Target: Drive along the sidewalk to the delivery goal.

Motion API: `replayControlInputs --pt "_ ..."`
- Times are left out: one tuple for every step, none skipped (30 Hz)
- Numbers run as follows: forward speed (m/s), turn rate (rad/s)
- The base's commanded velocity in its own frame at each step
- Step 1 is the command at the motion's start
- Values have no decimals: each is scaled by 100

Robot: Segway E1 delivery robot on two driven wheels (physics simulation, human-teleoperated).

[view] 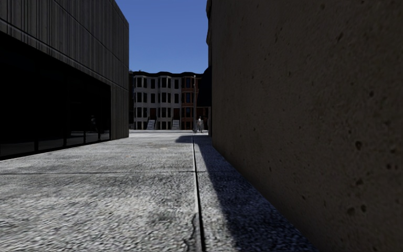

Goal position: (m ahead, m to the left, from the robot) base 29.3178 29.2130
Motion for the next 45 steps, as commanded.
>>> replayControlInputs --pt "200 0" --pt "200 6" --pt "200 21" --pt "200 21" --pt "200 30" --pt "200 34" --pt "200 37" --pt "200 37" --pt "200 38" --pt "200 40" --pt "200 40" --pt "200 40" --pt "200 40" --pt "200 40" --pt "200 40" --pt "200 41" --pt "200 41" --pt "200 41" --pt "200 41" --pt "200 41" --pt "200 39" --pt "200 39" --pt "200 0" --pt "200 0" --pt "200 0" --pt "200 0" --pt "200 0" --pt "200 0" --pt "200 0" --pt "200 0" --pt "200 0" --pt "200 0" --pt "200 0" --pt "200 0" --pt "200 0" --pt "200 0" --pt "200 0" --pt "200 0" --pt "200 0" --pt "200 0" --pt "200 0" --pt "200 0" --pt "200 0" --pt "200 0" --pt "200 0"
